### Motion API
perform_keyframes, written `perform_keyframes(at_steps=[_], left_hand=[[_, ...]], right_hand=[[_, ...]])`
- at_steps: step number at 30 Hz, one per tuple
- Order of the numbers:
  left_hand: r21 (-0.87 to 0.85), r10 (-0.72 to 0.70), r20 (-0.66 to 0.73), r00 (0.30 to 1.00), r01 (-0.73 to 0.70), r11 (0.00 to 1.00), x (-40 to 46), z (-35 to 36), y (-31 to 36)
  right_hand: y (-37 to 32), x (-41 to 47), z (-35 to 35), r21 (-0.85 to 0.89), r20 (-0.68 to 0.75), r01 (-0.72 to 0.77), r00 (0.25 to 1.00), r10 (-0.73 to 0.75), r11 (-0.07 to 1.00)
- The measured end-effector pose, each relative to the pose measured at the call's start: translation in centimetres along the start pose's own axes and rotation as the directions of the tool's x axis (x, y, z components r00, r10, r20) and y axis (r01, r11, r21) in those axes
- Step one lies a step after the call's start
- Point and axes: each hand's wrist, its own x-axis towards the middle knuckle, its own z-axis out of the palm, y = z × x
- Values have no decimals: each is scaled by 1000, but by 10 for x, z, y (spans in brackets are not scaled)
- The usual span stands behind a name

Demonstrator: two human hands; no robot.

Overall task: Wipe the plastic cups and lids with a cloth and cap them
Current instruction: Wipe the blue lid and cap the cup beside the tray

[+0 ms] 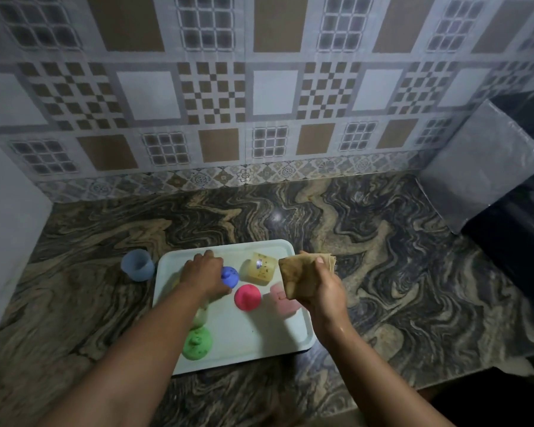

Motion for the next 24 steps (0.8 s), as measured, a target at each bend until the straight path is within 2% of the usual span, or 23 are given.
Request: perform_keyframes(at_steps=[3,5,6,8,11,16,20,22,24], left_hand=[[-85,-5,-43,999,1,996,-5,-14,-3],[-324,-40,-79,996,12,946,-14,-28,0],[-485,-60,-103,993,2,875,-20,-34,4],[-747,-81,-120,990,-36,664,-35,-45,16],[-941,-78,-79,994,-48,336,-58,-56,36],[-998,-110,-39,993,-35,46,-88,-54,51],[-963,-204,57,977,0,-268,-108,-53,50],[-928,-227,94,969,2,-373,-117,-52,48],[-932,-256,98,962,-1,-363,-124,-52,51]], right_hand=[[0,5,0,11,11,-6,1000,6,1000],[-2,8,6,5,6,-13,1000,13,1000],[-1,10,10,0,3,-15,1000,15,1000],[-1,14,22,10,22,-11,1000,11,1000],[-4,9,43,0,78,-35,996,34,999],[20,9,58,-115,170,6,985,14,993],[18,7,53,-181,135,3,991,22,984],[10,-3,47,-246,164,140,981,-101,959],[6,-18,39,-348,330,442,883,-333,827]])
